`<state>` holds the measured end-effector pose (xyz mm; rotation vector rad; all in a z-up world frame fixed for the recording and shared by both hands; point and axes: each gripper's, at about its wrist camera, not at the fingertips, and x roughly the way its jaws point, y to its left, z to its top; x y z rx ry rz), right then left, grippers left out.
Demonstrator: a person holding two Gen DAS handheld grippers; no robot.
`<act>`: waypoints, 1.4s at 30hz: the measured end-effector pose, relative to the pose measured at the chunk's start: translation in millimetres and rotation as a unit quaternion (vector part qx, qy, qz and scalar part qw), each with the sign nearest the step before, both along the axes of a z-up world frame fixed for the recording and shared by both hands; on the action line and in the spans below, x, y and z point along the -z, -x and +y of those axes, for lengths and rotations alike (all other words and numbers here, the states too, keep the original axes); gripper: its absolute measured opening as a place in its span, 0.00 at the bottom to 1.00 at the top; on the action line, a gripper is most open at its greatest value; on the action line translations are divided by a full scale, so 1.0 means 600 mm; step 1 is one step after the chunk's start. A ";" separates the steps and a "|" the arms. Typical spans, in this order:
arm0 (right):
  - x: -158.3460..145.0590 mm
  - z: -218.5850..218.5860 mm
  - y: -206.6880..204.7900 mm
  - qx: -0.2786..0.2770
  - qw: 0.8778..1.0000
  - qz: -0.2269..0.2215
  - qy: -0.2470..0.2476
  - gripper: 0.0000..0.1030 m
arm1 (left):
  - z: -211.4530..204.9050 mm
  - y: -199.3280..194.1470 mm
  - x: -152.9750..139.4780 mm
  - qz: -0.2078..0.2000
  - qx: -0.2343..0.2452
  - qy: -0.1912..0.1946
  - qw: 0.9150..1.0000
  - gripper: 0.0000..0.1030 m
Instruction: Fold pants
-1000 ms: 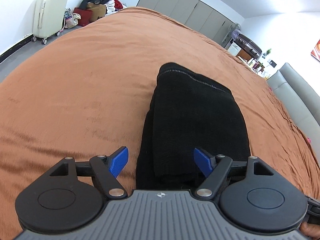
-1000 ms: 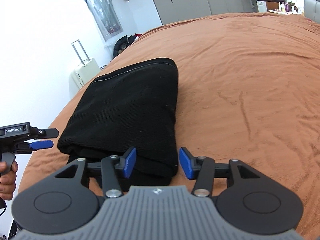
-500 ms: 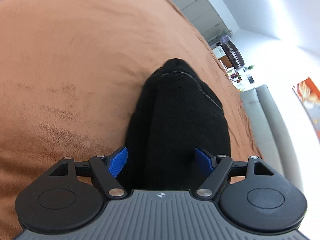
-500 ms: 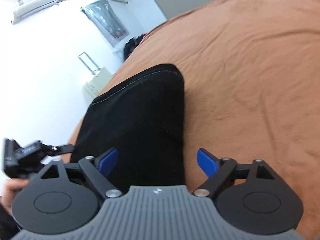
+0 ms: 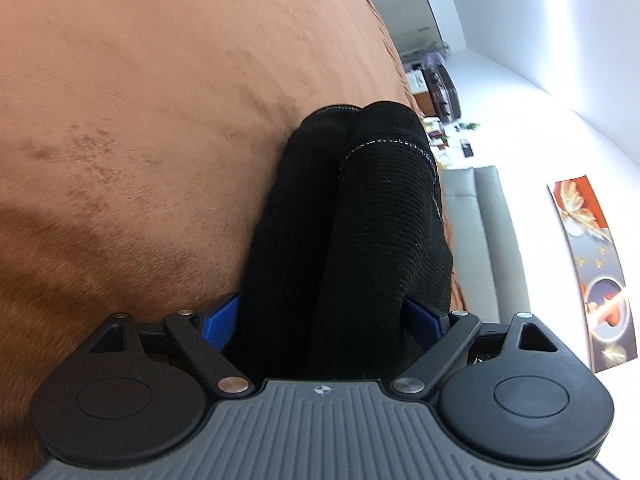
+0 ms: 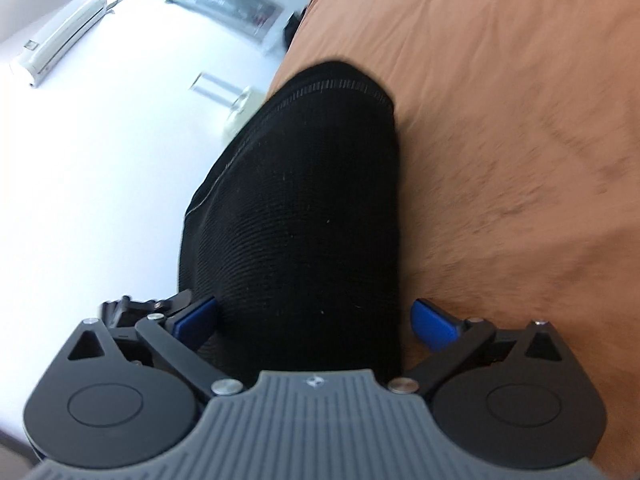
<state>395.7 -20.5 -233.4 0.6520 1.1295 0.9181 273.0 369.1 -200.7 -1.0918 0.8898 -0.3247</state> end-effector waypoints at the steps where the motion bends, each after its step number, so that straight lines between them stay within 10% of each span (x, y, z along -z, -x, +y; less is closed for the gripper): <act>1: 0.008 0.006 -0.007 -0.010 1.000 0.011 -0.009 0.95 | 0.001 -0.002 0.002 0.001 0.004 0.003 1.000 1.00; 16: 0.038 0.064 -0.038 -0.053 0.998 0.033 -0.024 0.93 | -0.029 -0.041 -0.009 0.006 0.033 -0.019 0.999 1.00; 26: -0.002 0.048 -0.022 -0.032 0.999 0.018 -0.027 0.74 | -0.041 -0.002 -0.053 -0.013 0.011 -0.018 1.000 0.79; 42: -0.122 -0.107 0.160 -0.004 0.999 -0.006 -0.037 0.72 | -0.166 0.124 -0.127 -0.056 0.061 -0.007 0.997 0.79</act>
